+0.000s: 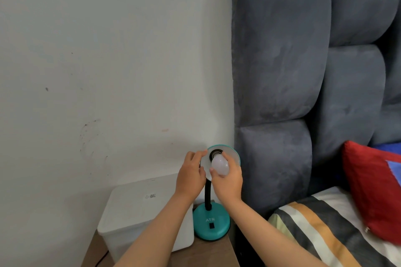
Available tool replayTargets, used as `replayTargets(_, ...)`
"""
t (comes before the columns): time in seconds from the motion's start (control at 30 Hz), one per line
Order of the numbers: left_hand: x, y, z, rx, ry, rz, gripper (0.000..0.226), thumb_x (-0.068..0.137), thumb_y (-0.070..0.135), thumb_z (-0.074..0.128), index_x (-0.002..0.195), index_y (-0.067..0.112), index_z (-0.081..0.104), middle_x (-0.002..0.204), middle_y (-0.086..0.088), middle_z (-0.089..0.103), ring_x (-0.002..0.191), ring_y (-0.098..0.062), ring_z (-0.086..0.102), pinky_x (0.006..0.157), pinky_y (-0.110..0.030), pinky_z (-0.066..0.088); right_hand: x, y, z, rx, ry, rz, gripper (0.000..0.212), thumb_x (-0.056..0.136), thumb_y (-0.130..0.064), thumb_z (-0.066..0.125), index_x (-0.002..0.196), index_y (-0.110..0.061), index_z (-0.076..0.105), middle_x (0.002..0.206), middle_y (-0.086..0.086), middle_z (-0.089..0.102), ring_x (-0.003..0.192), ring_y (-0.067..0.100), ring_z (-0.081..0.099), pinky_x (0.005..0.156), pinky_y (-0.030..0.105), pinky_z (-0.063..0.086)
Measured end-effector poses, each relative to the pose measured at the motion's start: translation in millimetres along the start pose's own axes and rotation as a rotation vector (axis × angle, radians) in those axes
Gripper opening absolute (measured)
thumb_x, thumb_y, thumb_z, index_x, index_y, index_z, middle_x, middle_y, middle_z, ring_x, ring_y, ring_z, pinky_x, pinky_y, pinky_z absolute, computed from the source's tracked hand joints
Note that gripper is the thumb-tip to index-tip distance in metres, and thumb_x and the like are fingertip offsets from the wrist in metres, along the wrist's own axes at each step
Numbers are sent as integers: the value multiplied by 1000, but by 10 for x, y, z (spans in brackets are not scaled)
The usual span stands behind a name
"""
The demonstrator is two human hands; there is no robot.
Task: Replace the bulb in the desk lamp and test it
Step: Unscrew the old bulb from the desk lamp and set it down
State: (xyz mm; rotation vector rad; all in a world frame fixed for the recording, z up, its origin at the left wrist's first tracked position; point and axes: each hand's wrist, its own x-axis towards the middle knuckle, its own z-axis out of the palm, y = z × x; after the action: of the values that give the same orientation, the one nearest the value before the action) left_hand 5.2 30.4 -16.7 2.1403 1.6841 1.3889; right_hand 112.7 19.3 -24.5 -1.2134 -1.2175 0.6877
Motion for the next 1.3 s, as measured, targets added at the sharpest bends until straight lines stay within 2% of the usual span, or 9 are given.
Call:
replayTargets(0.17, -8, -13, -1, -5, -1, 8, 49, 84, -3, 48, 125, 24, 50, 112, -1, 50, 83, -19, 58, 78, -36, 54, 21, -20, -3, 40, 85, 46, 62, 82, -27, 69, 136, -17, 40, 139, 4, 49, 129, 21, 44, 104, 33, 38)
replayTargets(0.33, -6, -15, 6, -7, 3, 14, 49, 84, -3, 48, 126, 23, 50, 112, -1, 50, 82, -19, 58, 78, -37, 54, 24, -8, -21, -25, 75, 18, 52, 82, -16, 68, 130, -19, 49, 131, 7, 47, 117, 23, 51, 91, 29, 44)
replayTargets(0.47, -2, -9, 3, -8, 8, 9, 49, 84, -4, 48, 126, 22, 50, 112, -2, 50, 82, -19, 59, 76, -37, 54, 10, 7, 1, -9, 87, 63, 64, 82, -11, 67, 138, -18, 37, 139, 6, 44, 126, 24, 46, 103, 39, 43)
replayTargets(0.53, -5, -7, -3, -8, 9, 6, 49, 84, -3, 48, 126, 23, 50, 112, -2, 50, 82, -20, 59, 76, -37, 54, 14, 10, 2, -24, 90, 82, 62, 81, -12, 67, 136, -17, 39, 138, 7, 45, 122, 25, 49, 101, 40, 45)
replayTargets(0.6, -7, -11, -4, -9, 10, 7, 49, 84, -4, 48, 125, 23, 51, 113, -2, 50, 82, -19, 59, 76, -36, 54, 15, 9, -5, -51, 79, 73, 58, 81, -12, 67, 133, -20, 43, 132, 8, 48, 115, 26, 53, 96, 38, 47)
replayTargets(0.83, -9, -1, 1, -16, 8, -2, 49, 84, -4, 47, 126, 23, 50, 113, -1, 50, 82, -19, 58, 77, -35, 53, 35, 9, -2, -18, 35, 60, 61, 78, -2, 65, 133, -21, 46, 127, 10, 52, 115, 24, 52, 96, 33, 46)
replayTargets(0.97, -11, 7, 1, -11, 8, -2, 49, 84, -3, 48, 126, 23, 50, 113, -1, 50, 83, -20, 58, 76, -37, 54, 38, 6, -17, 32, 31, 67, 65, 72, -15, 78, 130, -22, 50, 122, 6, 55, 111, 20, 54, 87, 23, 43)
replayTargets(1.13, -16, 15, 8, -9, 2, -2, 49, 84, -2, 48, 126, 24, 50, 114, -1, 50, 84, -20, 59, 77, -37, 54, 53, 9, -52, 69, 111, 76, 45, 78, -26, 73, 121, -25, 59, 116, 8, 60, 108, 22, 58, 86, 25, 46)
replayTargets(1.3, -11, -2, -3, -2, 7, 8, 49, 84, -2, 49, 125, 24, 50, 113, -2, 50, 84, -19, 59, 77, -37, 54, 50, -26, -75, 90, 122, 113, 53, 77, -26, 74, 125, -17, 53, 122, 5, 59, 114, 22, 54, 90, 29, 45)
